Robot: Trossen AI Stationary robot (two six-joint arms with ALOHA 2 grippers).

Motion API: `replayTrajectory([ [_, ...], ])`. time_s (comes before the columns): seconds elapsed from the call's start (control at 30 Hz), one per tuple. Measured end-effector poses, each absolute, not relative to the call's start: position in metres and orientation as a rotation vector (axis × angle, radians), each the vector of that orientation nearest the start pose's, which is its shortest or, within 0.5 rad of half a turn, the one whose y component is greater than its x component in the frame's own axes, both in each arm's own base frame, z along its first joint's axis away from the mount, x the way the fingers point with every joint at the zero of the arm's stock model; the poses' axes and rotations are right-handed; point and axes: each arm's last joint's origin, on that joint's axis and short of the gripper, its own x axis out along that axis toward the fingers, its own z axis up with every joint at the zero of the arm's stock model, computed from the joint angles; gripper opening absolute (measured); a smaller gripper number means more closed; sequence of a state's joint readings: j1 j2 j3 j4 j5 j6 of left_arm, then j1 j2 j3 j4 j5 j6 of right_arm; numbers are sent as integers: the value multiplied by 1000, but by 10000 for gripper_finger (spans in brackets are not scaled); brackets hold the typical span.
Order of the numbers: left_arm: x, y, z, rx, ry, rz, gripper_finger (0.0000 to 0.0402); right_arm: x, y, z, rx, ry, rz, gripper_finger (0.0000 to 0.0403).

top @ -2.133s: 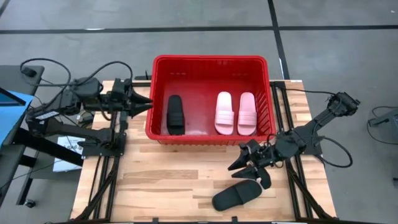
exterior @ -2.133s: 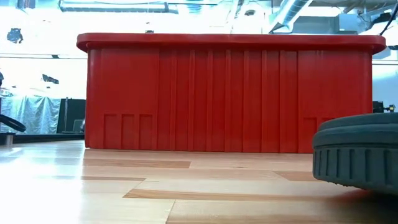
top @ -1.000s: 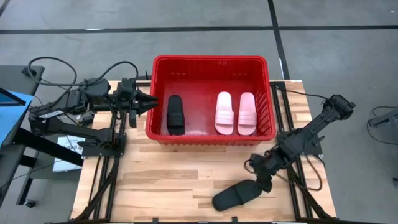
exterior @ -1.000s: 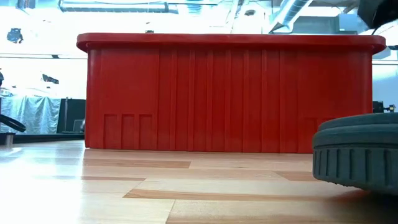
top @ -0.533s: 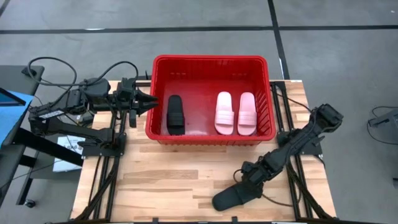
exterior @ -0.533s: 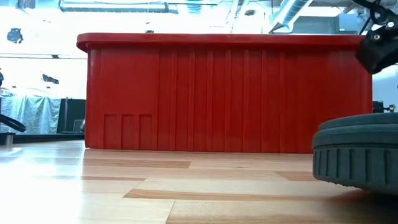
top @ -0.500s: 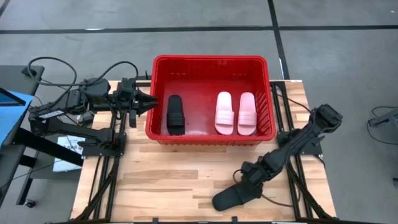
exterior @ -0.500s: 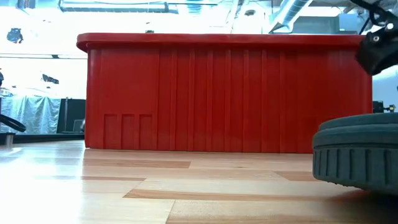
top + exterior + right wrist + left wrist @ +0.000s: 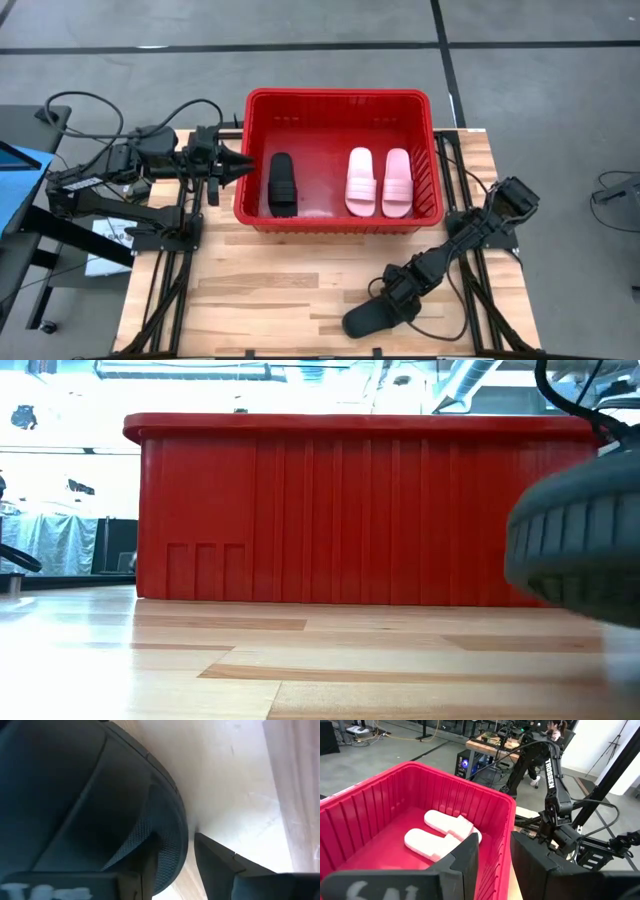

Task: Pick and place slides into bin
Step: Put the black slide into the bin

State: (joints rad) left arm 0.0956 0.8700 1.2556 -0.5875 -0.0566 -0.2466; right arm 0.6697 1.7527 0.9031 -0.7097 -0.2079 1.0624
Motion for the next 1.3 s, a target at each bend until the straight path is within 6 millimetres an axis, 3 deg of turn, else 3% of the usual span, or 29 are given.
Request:
replayTrajectory([
  [0.07, 148, 16, 433, -249, 189, 176, 102, 213, 176, 122, 428, 1698, -184, 103],
  [0.17, 148, 16, 433, -249, 189, 176, 102, 213, 175, 124, 435, 1694, -170, 31],
  [0.3, 148, 16, 433, -249, 189, 176, 102, 213, 172, 130, 458, 1664, -169, 10],
  [0.9, 147, 16, 431, -267, 208, 180, 102, 201, 176, 192, 676, 1419, -50, 1],
  [1.3, 148, 16, 432, -302, 199, 194, 102, 194, 168, 236, 751, 989, -126, 0],
])
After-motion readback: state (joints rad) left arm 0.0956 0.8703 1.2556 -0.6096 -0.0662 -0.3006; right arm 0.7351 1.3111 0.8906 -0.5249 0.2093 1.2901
